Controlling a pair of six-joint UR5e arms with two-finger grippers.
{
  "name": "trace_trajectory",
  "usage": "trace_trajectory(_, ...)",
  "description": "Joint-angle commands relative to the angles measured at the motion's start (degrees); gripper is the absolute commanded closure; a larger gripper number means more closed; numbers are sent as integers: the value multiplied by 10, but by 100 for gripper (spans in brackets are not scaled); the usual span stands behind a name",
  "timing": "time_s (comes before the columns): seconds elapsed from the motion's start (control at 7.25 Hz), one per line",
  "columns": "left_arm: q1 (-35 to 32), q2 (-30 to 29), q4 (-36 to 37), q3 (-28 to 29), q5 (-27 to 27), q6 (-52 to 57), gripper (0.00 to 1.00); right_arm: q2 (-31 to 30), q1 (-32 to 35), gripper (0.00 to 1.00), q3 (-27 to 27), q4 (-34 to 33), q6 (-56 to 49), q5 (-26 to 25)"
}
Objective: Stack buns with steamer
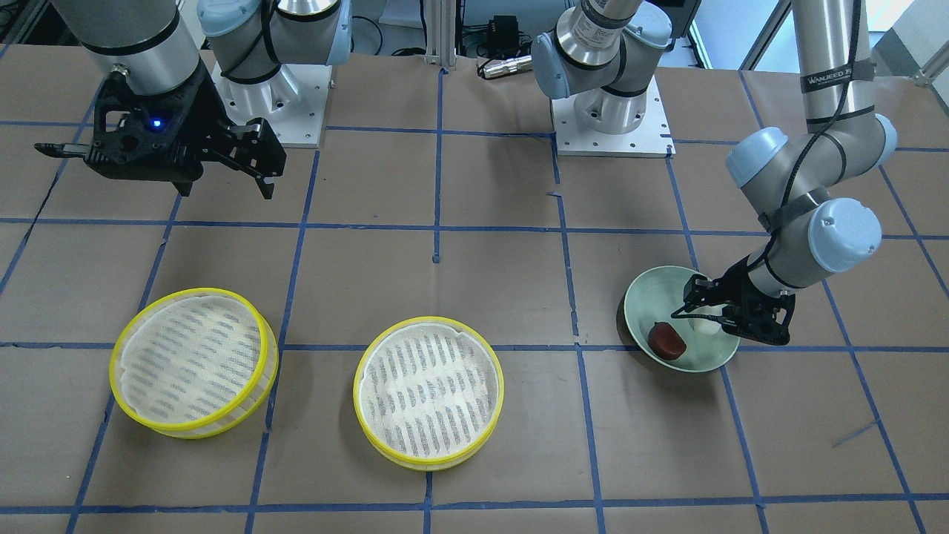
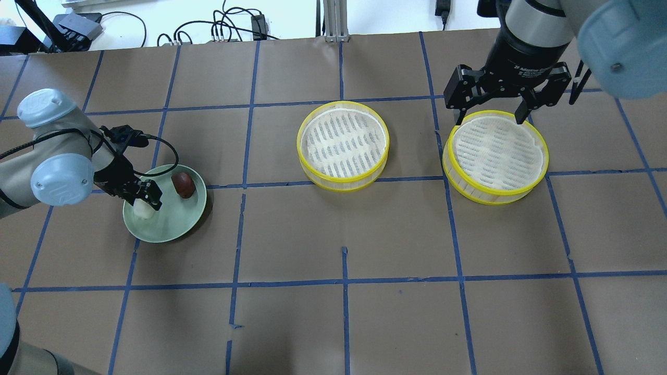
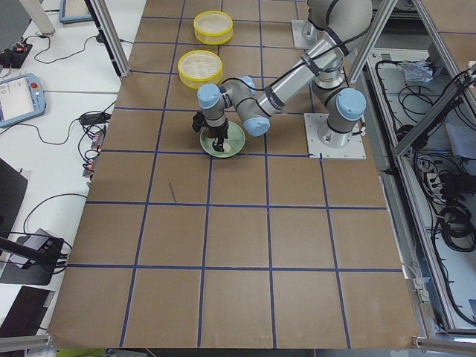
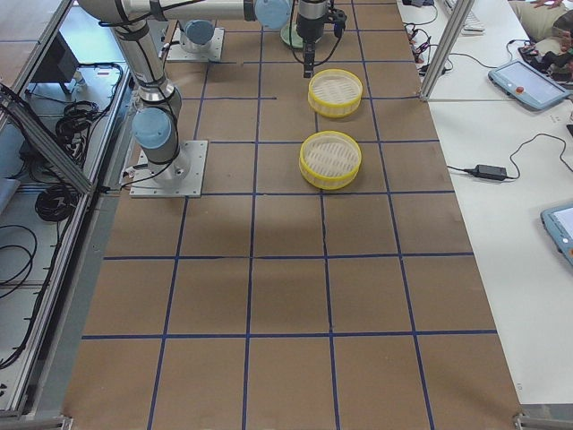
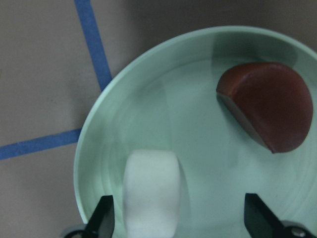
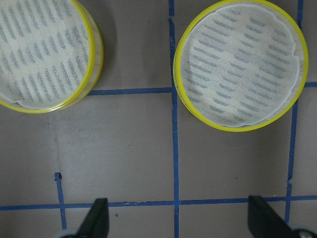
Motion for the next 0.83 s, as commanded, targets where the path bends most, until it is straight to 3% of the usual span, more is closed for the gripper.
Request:
trace_trajectory(0.0, -1, -3, -2, 8, 10, -1, 86, 0, 0, 0, 1, 0, 0, 0)
trace_trajectory(0.28, -16, 5, -70, 71, 8, -23, 91, 0, 0, 0, 0, 0, 0, -2)
trace_trajectory(0.55, -114, -5, -207, 214, 9, -154, 91, 0, -8, 0, -1, 7, -7, -6)
trace_trajectory(0.69, -157, -23, -215, 245, -30, -251, 90, 3, -11, 0, 6, 0, -10, -6)
